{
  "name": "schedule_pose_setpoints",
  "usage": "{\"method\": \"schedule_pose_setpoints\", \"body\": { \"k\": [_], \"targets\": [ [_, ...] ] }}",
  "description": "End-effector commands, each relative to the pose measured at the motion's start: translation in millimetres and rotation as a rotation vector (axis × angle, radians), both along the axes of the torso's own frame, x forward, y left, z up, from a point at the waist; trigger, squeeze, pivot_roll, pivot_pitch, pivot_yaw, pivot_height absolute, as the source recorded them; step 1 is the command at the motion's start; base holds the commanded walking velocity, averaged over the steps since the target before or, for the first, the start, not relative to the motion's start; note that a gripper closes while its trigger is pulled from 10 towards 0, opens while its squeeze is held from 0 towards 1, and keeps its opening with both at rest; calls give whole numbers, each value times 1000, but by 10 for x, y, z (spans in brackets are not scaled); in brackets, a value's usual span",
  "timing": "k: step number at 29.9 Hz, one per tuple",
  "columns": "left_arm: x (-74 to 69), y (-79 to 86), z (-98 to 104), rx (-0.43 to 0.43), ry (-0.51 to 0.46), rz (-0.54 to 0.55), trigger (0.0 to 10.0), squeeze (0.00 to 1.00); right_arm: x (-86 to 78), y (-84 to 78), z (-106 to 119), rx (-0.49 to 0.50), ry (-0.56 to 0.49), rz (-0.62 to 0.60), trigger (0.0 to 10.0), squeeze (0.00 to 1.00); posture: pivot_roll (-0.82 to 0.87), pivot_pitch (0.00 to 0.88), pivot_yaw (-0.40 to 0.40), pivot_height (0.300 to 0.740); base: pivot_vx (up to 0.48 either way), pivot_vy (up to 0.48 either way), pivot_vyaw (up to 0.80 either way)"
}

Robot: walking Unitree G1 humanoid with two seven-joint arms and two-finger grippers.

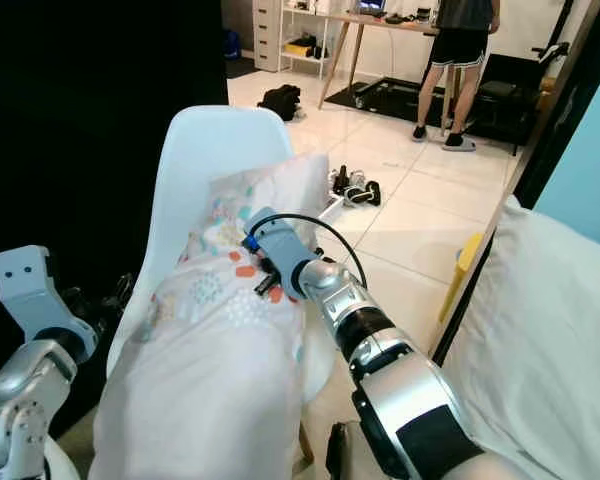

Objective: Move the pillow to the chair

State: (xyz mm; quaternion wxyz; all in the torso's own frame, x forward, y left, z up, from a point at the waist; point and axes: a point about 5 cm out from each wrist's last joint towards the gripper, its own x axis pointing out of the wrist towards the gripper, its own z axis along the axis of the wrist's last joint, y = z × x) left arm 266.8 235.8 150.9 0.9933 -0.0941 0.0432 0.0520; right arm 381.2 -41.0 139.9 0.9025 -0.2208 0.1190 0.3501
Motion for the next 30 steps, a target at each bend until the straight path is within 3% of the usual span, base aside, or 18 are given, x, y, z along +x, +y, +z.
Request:
{"method": "schedule_pose_setpoints", "body": {
  "k": [1, 6, 7, 11, 13, 16, 17, 18, 22, 25, 30],
  "targets": [
    [2, -71, 11, 4, 7, -65, 10000, 0, 3, 63, 62, 6, -17, 38, 10000, 0, 44, 0, -88, 548, 0, 0, 0],
    [16, -141, -57, -10, 57, -156, 10000, 0, -12, 84, 47, -10, -8, 63, 10000, 0, 42, 0, -95, 533, 0, 0, 0],
    [28, -159, -115, -19, 110, -197, 10000, 0, -19, 89, 34, -23, -4, 71, 10000, 0, 42, 0, -100, 528, 0, 0, 0],
    [62, -98, -183, -8, 176, -205, 10000, 0, -23, 94, 29, -33, -3, 82, 10000, 0, 40, 0, -102, 518, 0, 0, 0],
    [97, 56, -260, -45, 224, -140, 10000, 0, -21, 96, 38, -33, -5, 84, 10000, 0, 33, 0, -100, 508, 0, 0, 0],
    [102, 109, -310, -77, 250, -125, 10000, 0, -18, 94, 43, -33, -6, 84, 10000, 0, 33, 0, -100, 503, 0, 0, 0],
    [89, 106, -428, -168, 305, -169, 10000, 0, -8, 90, 69, -30, -13, 85, 10000, 0, 28, 0, -104, 493, 0, 0, 0],
    [89, 106, -428, -168, 305, -169, 10000, 0, -8, 90, 69, -30, -13, 85, 10000, 0, 28, 0, -104, 493, 0, 0, 0],
    [49, -45, -547, -313, 349, -309, 10000, 0, 14, 98, 142, -13, -31, 90, 10000, 0, 23, 0, -106, 468, 0, 0, 0],
    [58, -108, -585, -355, 355, -365, 10000, 0, 23, 100, 178, -6, -41, 94, 10000, 0, 20, 0, -110, 458, 0, 0, 0],
    [89, -159, -625, -339, 360, -412, 10000, 0, 35, 111, 228, 4, -53, 100, 10000, 0, 12, 0, -113, 448, 0, 0, 0]
  ]
}}
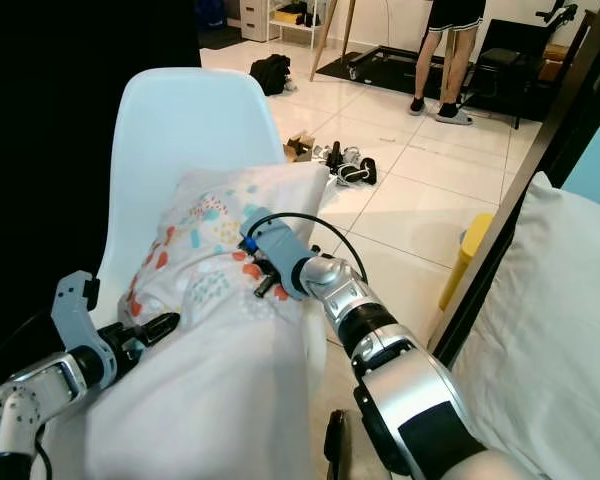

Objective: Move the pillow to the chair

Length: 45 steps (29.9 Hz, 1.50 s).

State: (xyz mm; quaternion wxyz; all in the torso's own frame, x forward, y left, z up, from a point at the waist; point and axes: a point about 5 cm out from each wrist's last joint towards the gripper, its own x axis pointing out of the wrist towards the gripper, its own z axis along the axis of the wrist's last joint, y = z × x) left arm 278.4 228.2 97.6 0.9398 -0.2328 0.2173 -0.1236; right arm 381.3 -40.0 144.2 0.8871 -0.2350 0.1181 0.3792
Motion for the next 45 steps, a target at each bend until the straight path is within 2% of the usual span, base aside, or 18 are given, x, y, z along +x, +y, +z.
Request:
{"method": "schedule_pose_setpoints", "body": {
  "k": [1, 5, 6, 7, 8, 18, 28, 29, 30, 31, 33, 35, 36, 38, 39, 40, 43, 45],
  "targets": [
    [1, -111, -107, 0, 36, -62, 10000, 0, 40, 110, 218, 39, -65, 37, 10000, 0, 7, 0, -113, 443, 0, 0, 0],
    [80, -215, -134, 7, 3, -91, 10000, 0, 58, 136, 332, 72, -91, 50, 10000, 0, -6, 0, -114, 428, 0, 0, 0],
    [104, -230, -169, 2, 11, -81, 2824, 0, 61, 140, 354, 79, -95, 53, 10000, 0, -12, 0, -114, 423, 0, 0, 0],
    [104, -230, -169, 2, 11, -81, 2824, 0, 61, 140, 354, 79, -95, 53, 10000, 0, -12, 0, -114, 423, 0, 0, 0],
    [117, -252, -223, 6, 28, -80, 0, 0, 63, 140, 370, 87, -97, 53, 10000, 0, -20, 0, -113, 419, 0, 0, 0],
    [224, -241, -276, 20, 24, -63, 0, 0, 64, 111, 374, 116, -88, 45, 10000, 0, -32, 0, -103, 415, 0, 0, 0],
    [411, -95, 18, 3, -127, 67, 0, 0, 42, 157, 410, 204, -69, 65, 10000, 0, -18, 0, -99, 415, 0, 0, 0],
    [441, -66, 102, 12, -166, 99, 0, 0, 26, 178, 434, 275, -45, 86, 10000, 651, -15, 0, -98, 415, 0, 0, 0],
    [470, -35, 203, 28, -214, 135, 0, 0, 11, 192, 435, 311, -25, 105, 10000, 1000, -15, 0, -98, 415, 0, 0, 0],
    [495, -8, 338, 67, -275, 170, 0, 0, -2, 199, 428, 336, -10, 116, 10000, 1000, -16, 0, -96, 415, 0, 0, 0],
    [495, -8, 338, 67, -275, 170, 0, 0, -2, 199, 428, 336, -10, 116, 10000, 1000, -16, 0, -96, 415, 0, 0, 0],
    [547, 19, 732, 177, -446, 230, 0, 0, -9, 197, 433, 388, 9, 115, 10000, 1000, -13, 0, -94, 415, 0, 0, 0],
    [547, 19, 732, 177, -446, 230, 0, 0, -9, 197, 433, 388, 9, 115, 10000, 1000, -13, 0, -94, 415, 0, 0, 0],
    [570, -11, 1094, 230, -586, 262, 0, 0, -4, 191, 453, 442, 20, 103, 10000, 1000, -1, 0, -92, 415, 0, 0, 0],
    [570, -11, 1094, 230, -586, 262, 0, 0, -4, 191, 453, 442, 20, 103, 10000, 1000, -1, 0, -92, 415, 0, 0, 0],
    [581, -48, 1295, 279, -657, 270, 0, 0, 1, 192, 464, 467, 25, 93, 10000, 1000, 2, 0, -91, 415, 0, 0, 0],
    [582, -86, 1469, 329, -722, 281, 0, 0, 5, 196, 474, 478, 22, 85, 10000, 1000, 3, 0, -90, 415, 0, 0, 0],
    [552, -162, 1813, 484, -861, 315, 0, 0, 20, 195, 524, 505, 2, 71, 10000, 1000, 6, 0, -84, 415, 0, 0, 0]
  ]
}}
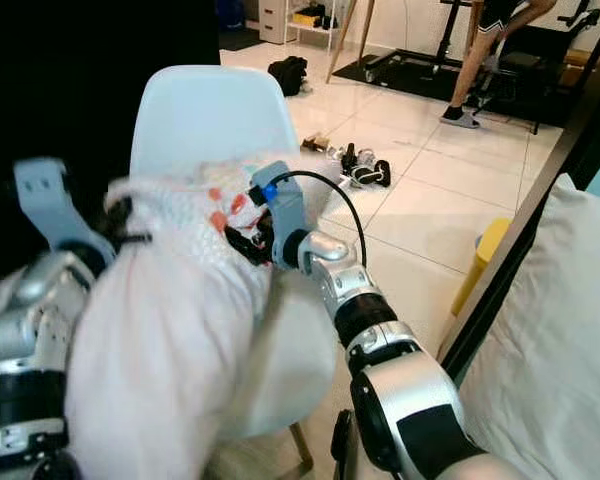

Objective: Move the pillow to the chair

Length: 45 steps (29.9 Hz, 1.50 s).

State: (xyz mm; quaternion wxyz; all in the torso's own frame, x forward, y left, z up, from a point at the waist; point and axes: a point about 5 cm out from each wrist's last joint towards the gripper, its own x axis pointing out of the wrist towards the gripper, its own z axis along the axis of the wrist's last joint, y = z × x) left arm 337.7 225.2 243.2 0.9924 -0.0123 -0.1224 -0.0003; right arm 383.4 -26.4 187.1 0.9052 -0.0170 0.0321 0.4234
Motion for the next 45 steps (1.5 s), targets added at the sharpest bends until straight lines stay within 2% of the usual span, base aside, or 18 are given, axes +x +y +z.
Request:
{"method": "schedule_pose_setpoints", "body": {
  "k": [1, 2, 3, 7, 9, 11, 15, 18, 20, 21, 24, 29, 33, 36, 38, 41, 42, 45],
  "targets": [
    [-74, -177, 514, 198, -235, 28, 0, 0, 18, 39, 140, 50, -44, -10, 10000, 1000, 7, 0, -83, 415, 0, 0, 0],
    [-74, -177, 514, 198, -235, 28, 0, 0, 18, 39, 140, 50, -44, -10, 10000, 1000, 7, 0, -83, 415, 0, 0, 0],
    [-113, -231, 641, 288, -298, 54, 0, 0, 44, 1, 198, 74, -63, -39, 10000, 1000, 9, 0, -81, 415, 0, 0, 0],
    [-145, -280, 729, 354, -349, 67, 0, 0, 60, -26, 235, 89, -75, -59, 10000, 1000, 10, 0, -81, 415, 0, 0, 0],
    [-166, -472, 767, 451, -421, -43, 0, 0, 136, -168, 366, 101, -140, -166, 10000, 1000, 12, 0, -72, 415, 0, 0, 0],
    [-167, -535, 745, 465, -428, -98, 0, 0, 158, -216, 405, 103, -159, -203, 10000, 1000, 10, 0, -71, 415, 0, 0, 0],
    [-173, -609, 561, 614, -369, -225, 0, 0, 234, -433, 477, 72, -198, -324, 10000, 1000, 7, 0, -66, 415, 0, 0, 0],
    [-157, -516, 497, 711, -311, -218, 0, 0, 274, -605, 518, 88, -185, -369, 10000, 1000, 12, 0, -65, 415, 0, 0, 0],
    [-124, -348, 465, 871, -266, -121, 0, 0, 286, -747, 544, 143, -135, -331, 10000, 1000, 14, 0, -67, 415, 0, 0, 0],
    [-124, -348, 465, 871, -266, -121, 0, 0, 286, -747, 544, 143, -135, -331, 10000, 1000, 14, 0, -67, 415, 0, 0, 0],
    [-106, -68, 509, 1078, -232, 27, 0, 0, 209, -985, 476, 116, -68, -123, 10000, 1000, 17, 0, -70, 415, 0, 0, 0],
    [-109, 70, 627, 1185, -258, 103, 0, 0, 125, -1244, 425, 46, -72, -35, 10000, 1000, 12, 0, -66, 415, 0, 0, 0],
    [-143, -32, 836, 1202, -393, 43, 0, 0, 166, -1476, 494, 84, -76, -170, 10000, 1000, 8, 0, -61, 415, 0, 0, 0],
    [-168, -132, 930, 1150, -458, -11, 0, 0, 188, -1529, 507, 88, -80, -229, 10000, 1000, 9, 0, -57, 415, 0, 0, 0],
    [-222, -347, 1073, 1000, -561, -129, 0, 0, 215, -1576, 515, 105, -72, -299, 10000, 1000, 14, 0, -52, 415, 0, 0, 0],
    [-256, -464, 1138, 918, -616, -195, 0, 0, 227, -1594, 521, 123, -66, -330, 10000, 1000, 14, 0, -52, 415, 0, 0, 0],
    [-315, -666, 1230, 744, -707, -294, 0, 0, 242, -1636, 540, 147, -63, -382, 10000, 1000, 12, 0, -50, 415, 0, 0, 0],
    [-329, -714, 1250, 695, -727, -314, 0, 0, 245, -1650, 548, 158, -62, -397, 10000, 1000, 12, 0, -50, 415, 0, 0, 0]
  ]
}}
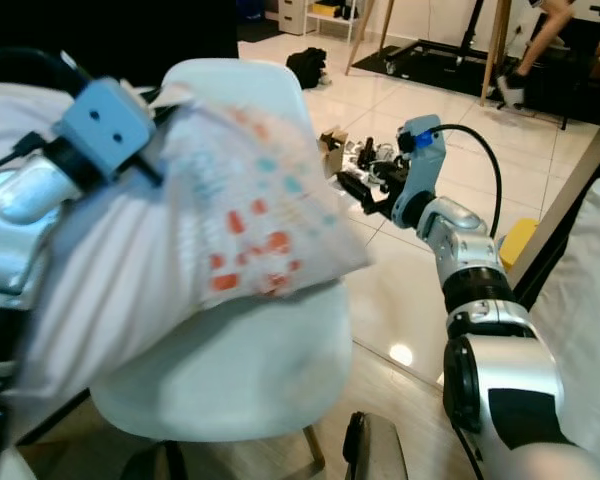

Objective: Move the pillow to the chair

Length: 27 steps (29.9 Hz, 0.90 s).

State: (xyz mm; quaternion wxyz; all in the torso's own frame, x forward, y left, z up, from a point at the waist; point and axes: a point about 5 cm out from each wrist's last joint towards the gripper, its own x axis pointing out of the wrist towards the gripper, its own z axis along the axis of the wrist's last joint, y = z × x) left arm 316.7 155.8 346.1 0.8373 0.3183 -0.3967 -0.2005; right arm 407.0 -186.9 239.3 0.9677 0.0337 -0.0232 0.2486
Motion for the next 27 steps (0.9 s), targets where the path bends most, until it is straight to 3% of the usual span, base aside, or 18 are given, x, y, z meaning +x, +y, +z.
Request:
{"method": "schedule_pose_setpoints", "body": {
  "k": [1, 6, 8, 9, 11, 13, 15, 16, 19, 21, 23, 26, 27],
  "targets": [
    [-122, -46, 230, -85, -92, -77, 0, 0, 16, -97, 44, 41, 3, -59, 10000, 1000, 10, 0, -51, 415, 0, 0, 0],
    [-79, -26, 164, -91, -65, -85, 0, 0, 22, -160, 59, 49, 9, -103, 10000, 1000, 8, 0, -50, 415, 0, 0, 0],
    [72, 125, -189, 44, 30, 35, 0, 0, 18, -184, 41, 31, 20, -114, 10000, 1000, -1, 0, -52, 415, 0, 0, 0],
    [72, 125, -189, 44, 30, 35, 0, 0, 18, -184, 41, 31, 20, -114, 10000, 1000, -1, 0, -52, 415, 0, 0, 0],
    [181, 313, -494, 159, 106, 156, 0, 0, 17, -187, 23, 21, 26, -115, 10000, 1000, -2, 0, -52, 415, 0, 0, 0],
    [181, 313, -494, 159, 106, 156, 0, 0, 17, -187, 23, 21, 26, -115, 10000, 1000, -2, 0, -52, 415, 0, 0, 0],
    [322, 601, -830, 273, 155, 367, 0, 0, 18, -188, 12, 17, 30, -121, 10000, 1000, 1, 0, -53, 415, 0, 0, 0],
    [346, 661, -1016, 300, 203, 395, 0, 0, 21, -185, 12, 15, 32, -125, 10000, 1000, -8, 0, -50, 415, 0, 0, 0],
    [352, 674, -1123, 309, 236, 396, 0, 0, 23, -183, 14, 14, 33, -128, 10000, 1000, -11, 0, -50, 415, 0, 0, 0],
    [355, 591, -1274, 390, 258, 370, 0, 0, 27, -180, 20, 9, 35, -134, 10000, 1000, -21, 0, -51, 415, 0, 0, 0],
    [400, 569, -1291, 460, 220, 410, 0, 0, 31, -184, 23, 4, 37, -142, 10000, 1000, -22, 0, -51, 415, 0, 0, 0],
    [431, 582, -1256, 482, 186, 449, 471, 0, 32, -182, 24, 3, 38, -144, 10000, 1000, -24, 0, -51, 415, 0, 0, 0],
    [468, 601, -1189, 477, 142, 486, 7490, 0, 34, -180, 23, 4, 38, -145, 10000, 1000, -25, 0, -51, 415, 0, 0, 0]
  ]
}}
